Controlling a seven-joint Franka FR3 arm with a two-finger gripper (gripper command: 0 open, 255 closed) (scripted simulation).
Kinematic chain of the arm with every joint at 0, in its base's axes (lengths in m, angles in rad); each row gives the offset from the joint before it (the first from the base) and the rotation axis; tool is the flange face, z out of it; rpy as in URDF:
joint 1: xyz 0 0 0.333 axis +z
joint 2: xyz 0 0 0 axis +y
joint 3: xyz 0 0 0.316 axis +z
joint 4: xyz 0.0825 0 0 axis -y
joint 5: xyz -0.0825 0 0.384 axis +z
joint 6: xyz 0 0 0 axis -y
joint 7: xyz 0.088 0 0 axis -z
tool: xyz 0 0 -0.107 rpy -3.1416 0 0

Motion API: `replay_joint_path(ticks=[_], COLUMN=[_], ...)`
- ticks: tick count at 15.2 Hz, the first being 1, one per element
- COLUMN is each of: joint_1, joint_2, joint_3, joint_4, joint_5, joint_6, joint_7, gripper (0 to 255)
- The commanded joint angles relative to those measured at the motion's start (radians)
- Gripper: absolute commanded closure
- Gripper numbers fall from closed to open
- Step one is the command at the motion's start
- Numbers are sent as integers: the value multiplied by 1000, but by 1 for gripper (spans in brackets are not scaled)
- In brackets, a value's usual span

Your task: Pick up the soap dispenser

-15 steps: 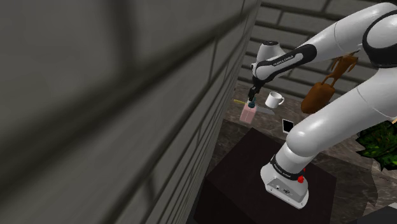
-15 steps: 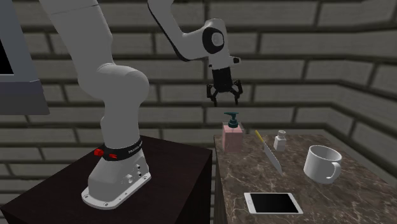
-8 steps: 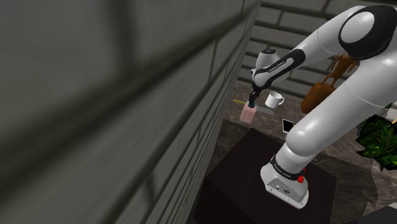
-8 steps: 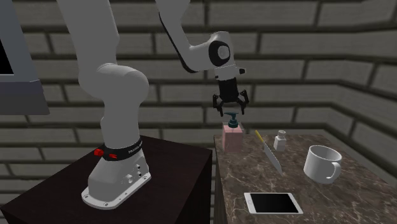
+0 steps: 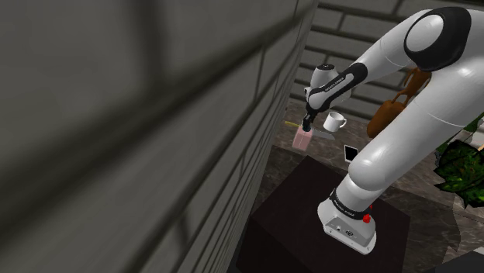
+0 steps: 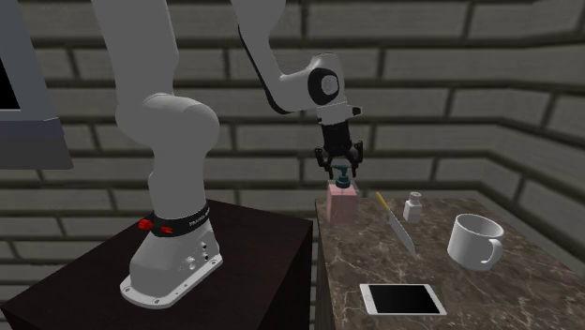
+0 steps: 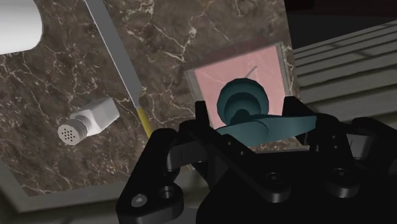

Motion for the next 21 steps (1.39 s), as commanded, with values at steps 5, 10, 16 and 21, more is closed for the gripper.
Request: replay_joint_path(ticks=[5, 10, 16, 21], joint_1=[0, 0, 1, 3], joint_2=[-1, -40, -121, -179], joint_3=[1, 4, 17, 30], joint_4=[-4, 8, 30, 56], joint_5=[-3, 0, 4, 11], joint_6=[-1, -50, -152, -234], joint_7=[2, -8, -21, -34], gripper=[255, 255, 255, 255])
